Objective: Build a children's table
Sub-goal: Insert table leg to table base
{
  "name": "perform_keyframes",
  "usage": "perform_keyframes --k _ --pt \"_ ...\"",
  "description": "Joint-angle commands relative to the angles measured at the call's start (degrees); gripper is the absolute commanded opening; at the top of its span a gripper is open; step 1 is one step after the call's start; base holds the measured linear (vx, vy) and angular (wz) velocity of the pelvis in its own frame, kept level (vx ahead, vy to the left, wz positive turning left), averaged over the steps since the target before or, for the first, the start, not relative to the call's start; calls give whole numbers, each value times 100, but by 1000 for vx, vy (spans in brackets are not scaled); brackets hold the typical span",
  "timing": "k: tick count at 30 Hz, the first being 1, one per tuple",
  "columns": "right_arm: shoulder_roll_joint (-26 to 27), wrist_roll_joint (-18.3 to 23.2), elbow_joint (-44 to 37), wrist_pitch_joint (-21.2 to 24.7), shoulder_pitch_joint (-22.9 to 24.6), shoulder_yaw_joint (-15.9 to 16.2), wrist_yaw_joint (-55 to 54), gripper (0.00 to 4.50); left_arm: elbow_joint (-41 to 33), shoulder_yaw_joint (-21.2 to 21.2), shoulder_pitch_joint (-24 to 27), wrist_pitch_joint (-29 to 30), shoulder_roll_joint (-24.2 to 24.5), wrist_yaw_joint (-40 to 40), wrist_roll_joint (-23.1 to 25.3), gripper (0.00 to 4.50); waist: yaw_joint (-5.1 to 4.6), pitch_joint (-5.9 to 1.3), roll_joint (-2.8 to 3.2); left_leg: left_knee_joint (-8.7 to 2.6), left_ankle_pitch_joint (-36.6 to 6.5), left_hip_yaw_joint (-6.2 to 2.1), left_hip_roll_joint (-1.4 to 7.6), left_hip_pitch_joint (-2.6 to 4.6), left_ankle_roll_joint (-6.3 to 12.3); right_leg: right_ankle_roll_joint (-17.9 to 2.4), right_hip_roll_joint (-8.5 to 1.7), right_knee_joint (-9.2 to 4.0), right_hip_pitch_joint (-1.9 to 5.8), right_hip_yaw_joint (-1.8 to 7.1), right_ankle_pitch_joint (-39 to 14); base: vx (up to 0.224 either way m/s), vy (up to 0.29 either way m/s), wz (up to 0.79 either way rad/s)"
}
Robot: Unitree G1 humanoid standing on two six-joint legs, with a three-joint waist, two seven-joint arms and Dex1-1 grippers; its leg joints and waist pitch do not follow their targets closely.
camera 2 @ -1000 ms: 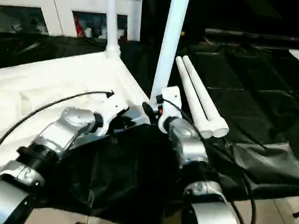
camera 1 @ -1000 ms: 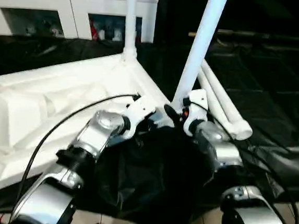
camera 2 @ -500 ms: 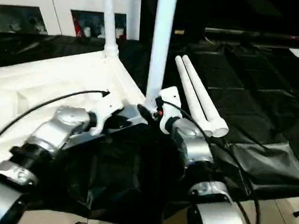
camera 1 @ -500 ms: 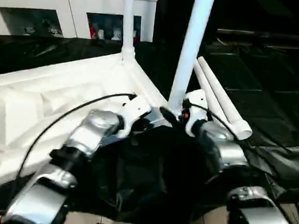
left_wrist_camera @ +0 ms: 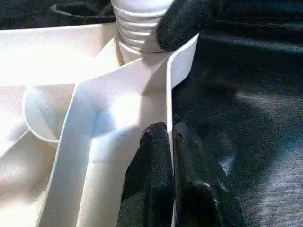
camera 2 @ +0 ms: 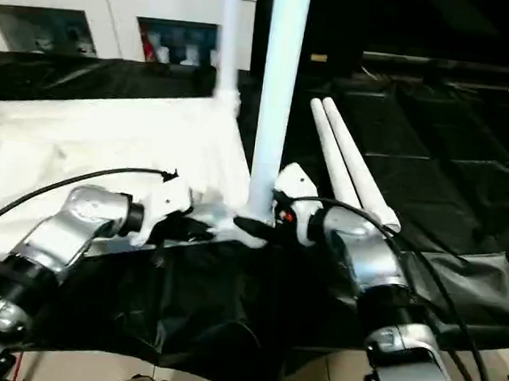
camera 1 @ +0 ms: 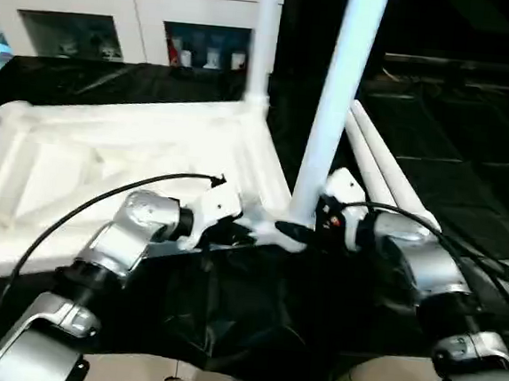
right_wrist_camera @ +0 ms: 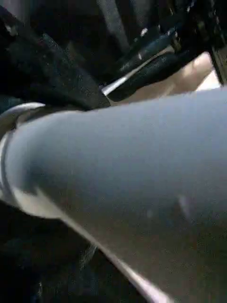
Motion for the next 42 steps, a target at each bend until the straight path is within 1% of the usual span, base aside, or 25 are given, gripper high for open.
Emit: perform_keyframes --k 1,2,3,4,6,7,11,14,16,17,18,19,20,21,22,24,25,27,28,30,31,32,33,37,42 --pt "-145 71 -247 79 25 32 178 320 -290 -78 17 -228 -6 -293 -298 0 -18 -422 5 -429 -1788 -218 362 256 -37 -1352 -306 -410 173 199 -1215 0 0 0" --pt "-161 66 -284 92 42 44 233 296 -286 -73 25 -238 11 -299 -288 0 -16 -422 7 -429 -1765 -216 359 255 -27 -1348 -301 -408 167 199 -1199 0 0 0" --pt "-161 66 -284 92 42 44 233 290 -286 -73 25 -238 11 -299 -288 0 -20 -423 8 -430 -1762 -215 360 254 -25 -1352 -301 -405 164 201 -1190 0 0 0" --pt "-172 45 -331 102 83 79 307 288 -262 -66 32 -259 29 -284 -254 0 -26 -423 -8 -425 -1768 -212 358 254 -28 -1366 -305 -410 160 202 -1199 0 0 0" --pt "-175 37 -348 102 100 96 322 275 -259 -64 37 -265 35 -285 -249 0 -18 -429 -1 -418 -1678 -213 356 250 -12 -1375 -310 -401 167 203 -1143 0 0 0" --pt "-176 48 -383 120 125 111 344 271 -271 -62 49 -270 40 -293 -247 0 -20 -429 -13 -417 -1663 -210 355 248 -2 -1381 -309 -403 168 203 -1126 0 0 0" --pt "-27 139 -430 203 206 94 242 267 -240 -14 43 -224 -3 -147 -192 0 -14 -428 -5 -418 -1610 -209 358 250 32 -1387 -304 -395 165 201 -1076 0 0 0" --pt "304 120 -189 288 145 -109 -475 267 -55 130 -121 36 -212 382 -126 0 -27 -416 -16 -425 -1723 -214 352 251 -11 -1357 -313 -417 153 207 -1267 0 0 0" --pt "560 75 80 337 43 -278 -1107 266 103 258 -278 250 -387 781 -107 0 -79 -400 -17 -437 -1937 -232 341 265 -163 -1277 -329 -455 130 214 -1704 0 0 0" --pt "618 71 143 353 17 -319 -1244 266 140 284 -317 305 -425 865 -102 0 -96 -396 -30 -436 -1963 -234 333 264 -200 -1249 -329 -464 123 217 -1791 0 0 0" --pt "1018 137 558 402 -169 -602 -2090 266 332 397 -547 503 -650 1276 -84 0 -113 -404 -18 -434 -2043 -248 329 283 -262 -1217 -337 -476 106 215 -1934 0 0 0" --pt "1182 177 726 425 -253 -716 -2432 266 395 423 -633 540 -731 1424 -63 0 -165 -389 -15 -444 -2121 -255 316 276 -315 -1197 -325 -491 89 214 -2044 0 0 0" --pt "1221 187 765 431 -273 -743 -2513 266 410 428 -654 549 -751 1459 -59 0 -191 -399 -4 -446 -2154 -272 312 268 -353 -1160 -334 -493 102 206 -2092 0 0 0" --pt "1338 216 883 447 -334 -824 -2761 266 450 442 -713 563 -807 1560 -42 0 -205 -408 -16 -458 -2081 -281 313 232 -322 -1121 -329 -486 137 200 -1981 0 0 0" --pt "1502 231 1025 433 -416 -896 -3072 266 526 454 -812 608 -898 1755 5 0 -212 -409 -3 -454 -2060 -274 309 231 -310 -1121 -325 -485 129 204 -1915 0 0 0" --pt "1737 177 1213 356 -523 -914 -3435 266 598 474 -934 654 -1045 2078 78 0 -211 -423 -7 -438 -1983 -256 308 244 -250 -1147 -323 -489 118 211 -1717 0 0 0" --pt "1958 119 1344 277 -600 -881 -3662 266 617 480 -1013 702 -1184 2299 128 0 -205 -431 -2 -431 -1894 -249 308 249 -224 -1183 -320 -477 125 212 -1570 0 0 0" --pt "2066 79 1401 234 -633 -859 -3755 266 607 465 -1030 713 -1246 2362 153 0 -197 -443 -1 -423 -1676 -240 307 227 -144 -1252 -313 -452 156 206 -1231 0 0 0" --pt "2148 45 1438 178 -654 -829 -3796 322 586 442 -1023 722 -1294 2389 173 0 -189 -455 3 -410 -1548 -228 306 226 -76 -1300 -306 -428 163 204 -1005 0 0 0" --pt "2277 57 1497 130 -698 -845 -3727 336 542 363 -980 697 -1342 2375 202 0 -173 -462 1 -388 -1422 -209 299 228 34 -1356 -303 -412 175 206 -777 0 0 0" --pt "2277 57 1497 130 -698 -845 -3727 336 542 363 -980 697 -1342 2375 202 0 -164 -467 -12 -381 -1327 -210 300 219 119 -1391 -313 -394 197 204 -659 0 0 0" --pt "2306 75 1507 126 -713 -856 -3676 336 519 308 -948 633 -1329 2318 208 0 -158 -461 -6 -384 -1251 -209 303 216 175 -1413 -309 -395 200 197 -609 0 0 0" --pt "2298 71 1532 106 -741 -861 -3645 370 467 255 -883 554 -1289 2194 177 0 -160 -454 -30 -383 -1255 -205 305 216 201 -1424 -311 -398 203 195 -678 0 0 0" --pt "2156 1 1507 21 -785 -816 -3560 389 289 223 -696 479 -1138 1888 125 0 -190 -434 -16 -409 -1483 -219 316 220 106 -1348 -310 -431 192 195 -1093 0 0 0" --pt "1623 -105 929 121 -563 -470 -2502 389 21 128 -411 224 -754 1153 -10 0 -210 -433 0 -412 -1542 -216 323 228 106 -1349 -294 -428 188 197 -1030 0 0 0"
